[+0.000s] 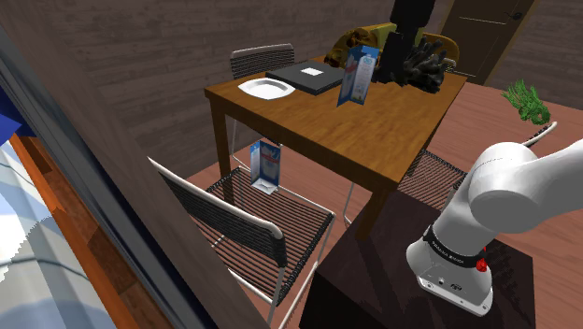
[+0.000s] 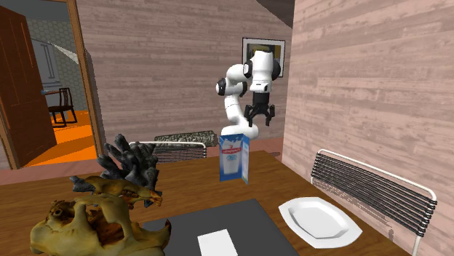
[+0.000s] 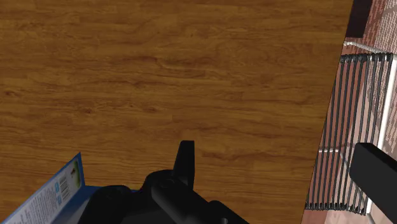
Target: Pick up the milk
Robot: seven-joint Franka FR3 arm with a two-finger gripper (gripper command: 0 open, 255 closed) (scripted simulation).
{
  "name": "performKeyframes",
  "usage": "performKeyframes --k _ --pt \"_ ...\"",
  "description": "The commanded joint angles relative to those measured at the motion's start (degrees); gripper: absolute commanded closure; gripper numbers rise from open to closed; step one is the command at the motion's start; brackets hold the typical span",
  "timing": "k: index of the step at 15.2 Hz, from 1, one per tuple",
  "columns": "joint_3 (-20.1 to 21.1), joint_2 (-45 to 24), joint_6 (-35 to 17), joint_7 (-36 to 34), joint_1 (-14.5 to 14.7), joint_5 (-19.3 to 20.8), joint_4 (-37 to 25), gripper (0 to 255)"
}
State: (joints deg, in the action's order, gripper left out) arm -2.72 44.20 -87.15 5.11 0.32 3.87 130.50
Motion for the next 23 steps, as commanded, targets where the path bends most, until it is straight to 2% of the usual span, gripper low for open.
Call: performKeyframes --k 1,6,11,15,19,23 --pt "0.00 0.00 0.00 0.00 0.00 0.00 0.00 0" --pt "-10.24 -3.96 -0.61 24.48 4.82 5.96 -4.28 0" --pt "-19.96 -11.76 -1.79 48.86 10.80 9.08 -12.22 0" --pt "-27.34 -20.28 -2.55 68.65 16.01 8.52 -20.67 0" --pt "-34.09 -30.45 -2.58 88.48 20.55 4.74 -30.30 0" --pt "-33.89 -29.58 -5.68 88.05 20.18 5.22 -26.42 0"
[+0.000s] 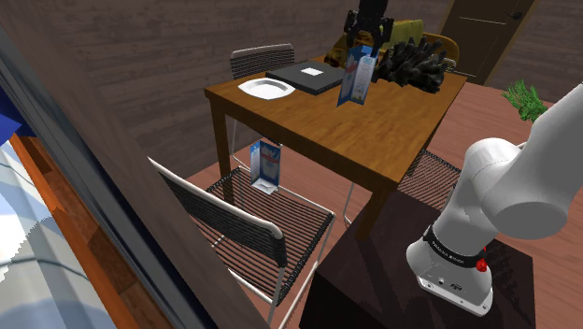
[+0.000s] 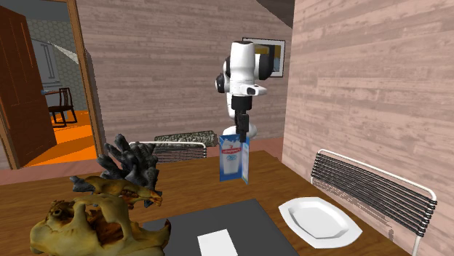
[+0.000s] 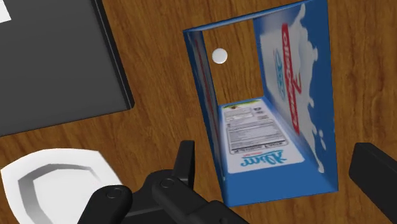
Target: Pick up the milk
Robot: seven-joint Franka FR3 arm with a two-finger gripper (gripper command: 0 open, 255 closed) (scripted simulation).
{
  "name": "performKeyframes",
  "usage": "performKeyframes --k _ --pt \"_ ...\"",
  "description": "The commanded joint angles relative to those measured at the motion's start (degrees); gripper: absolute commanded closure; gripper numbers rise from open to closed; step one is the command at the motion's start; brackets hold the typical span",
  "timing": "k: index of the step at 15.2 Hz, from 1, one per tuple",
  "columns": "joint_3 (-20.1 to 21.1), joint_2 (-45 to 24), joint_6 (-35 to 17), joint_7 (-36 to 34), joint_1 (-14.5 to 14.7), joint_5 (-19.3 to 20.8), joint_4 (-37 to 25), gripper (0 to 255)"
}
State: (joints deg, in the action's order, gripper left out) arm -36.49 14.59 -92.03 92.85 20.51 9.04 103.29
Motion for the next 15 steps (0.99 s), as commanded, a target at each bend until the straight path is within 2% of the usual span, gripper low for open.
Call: performKeyframes --k 1,5,6,15 --pt "-0.12 0.21 -1.57 0.21 -0.05 0.16 1.71 0" --pt "-0.17 0.61 -3.55 -0.01 -0.17 0.43 4.03 0" --pt "-0.12 0.69 -3.53 -0.07 -0.17 0.46 4.08 255" --pt "-0.17 0.61 -3.55 -0.01 -0.17 0.42 4.03 255"
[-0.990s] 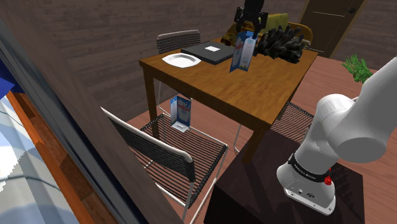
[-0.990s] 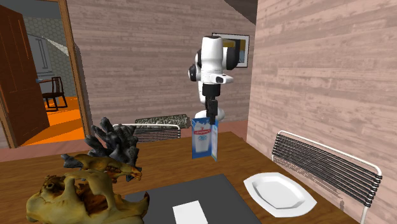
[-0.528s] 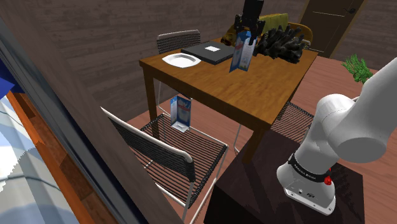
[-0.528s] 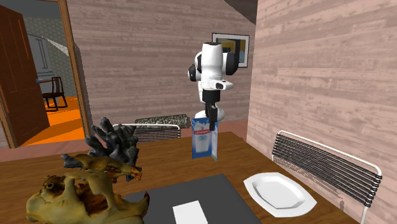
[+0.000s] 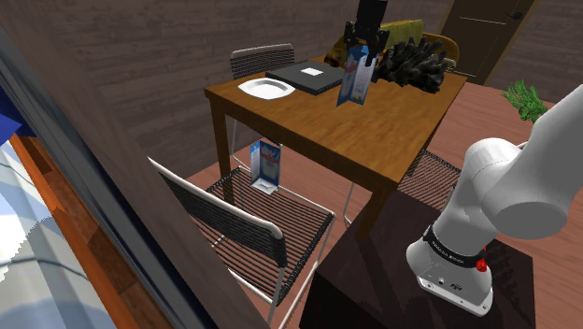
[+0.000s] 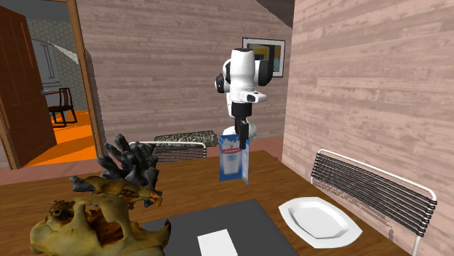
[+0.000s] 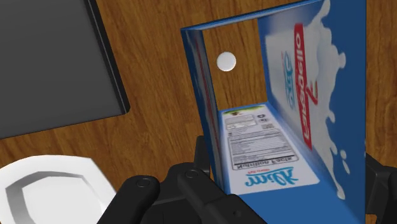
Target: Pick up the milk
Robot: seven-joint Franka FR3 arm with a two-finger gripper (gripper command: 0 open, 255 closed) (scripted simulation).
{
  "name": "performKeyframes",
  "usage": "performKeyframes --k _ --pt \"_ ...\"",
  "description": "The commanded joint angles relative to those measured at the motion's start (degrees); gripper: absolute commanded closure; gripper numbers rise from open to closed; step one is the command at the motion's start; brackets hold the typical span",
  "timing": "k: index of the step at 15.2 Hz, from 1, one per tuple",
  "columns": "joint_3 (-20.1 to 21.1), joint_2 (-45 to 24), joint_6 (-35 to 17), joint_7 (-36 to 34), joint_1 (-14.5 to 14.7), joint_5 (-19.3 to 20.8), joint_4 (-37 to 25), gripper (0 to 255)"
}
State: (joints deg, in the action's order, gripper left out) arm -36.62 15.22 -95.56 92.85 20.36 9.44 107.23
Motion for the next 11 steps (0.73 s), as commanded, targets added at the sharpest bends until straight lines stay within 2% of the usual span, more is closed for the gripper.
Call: performKeyframes --k 1,11 --pt "-0.01 -0.16 0.75 0.07 0.01 -0.07 -0.79 255" --pt "-0.20 -2.49 8.50 1.26 0.47 -1.42 -10.58 255"
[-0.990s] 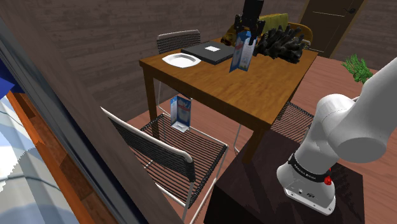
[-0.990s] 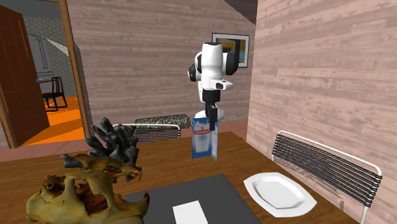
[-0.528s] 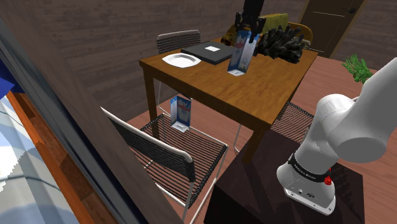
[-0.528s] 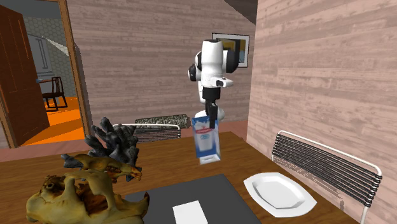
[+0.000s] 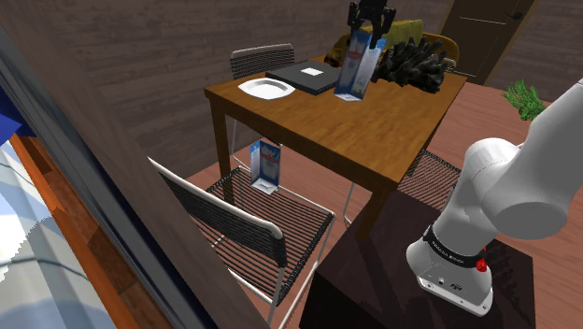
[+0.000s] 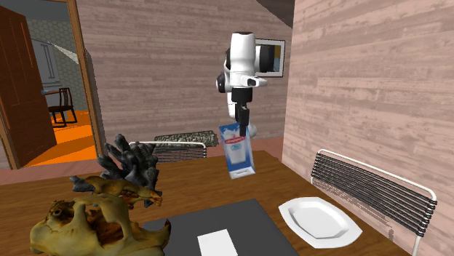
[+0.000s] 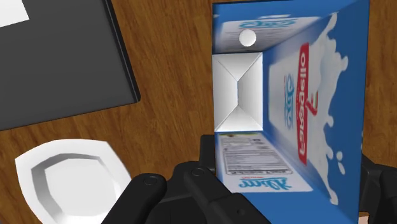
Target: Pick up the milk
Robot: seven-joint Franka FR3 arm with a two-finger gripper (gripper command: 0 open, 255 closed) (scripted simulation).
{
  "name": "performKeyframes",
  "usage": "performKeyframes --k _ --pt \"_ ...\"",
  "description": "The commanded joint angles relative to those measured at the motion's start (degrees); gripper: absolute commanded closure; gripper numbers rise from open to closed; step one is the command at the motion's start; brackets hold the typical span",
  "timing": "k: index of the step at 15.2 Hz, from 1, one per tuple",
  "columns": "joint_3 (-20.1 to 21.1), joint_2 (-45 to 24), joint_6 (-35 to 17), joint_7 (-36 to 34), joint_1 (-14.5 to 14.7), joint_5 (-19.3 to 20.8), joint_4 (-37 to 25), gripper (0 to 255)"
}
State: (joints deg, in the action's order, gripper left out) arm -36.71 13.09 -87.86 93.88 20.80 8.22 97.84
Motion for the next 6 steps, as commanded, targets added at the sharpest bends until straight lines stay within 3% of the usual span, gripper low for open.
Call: performKeyframes --k 1,6 --pt "-0.18 -0.70 1.60 0.40 0.07 -0.38 -2.27 255" --pt "-0.47 -1.88 4.14 0.98 0.17 -1.01 -5.81 255"
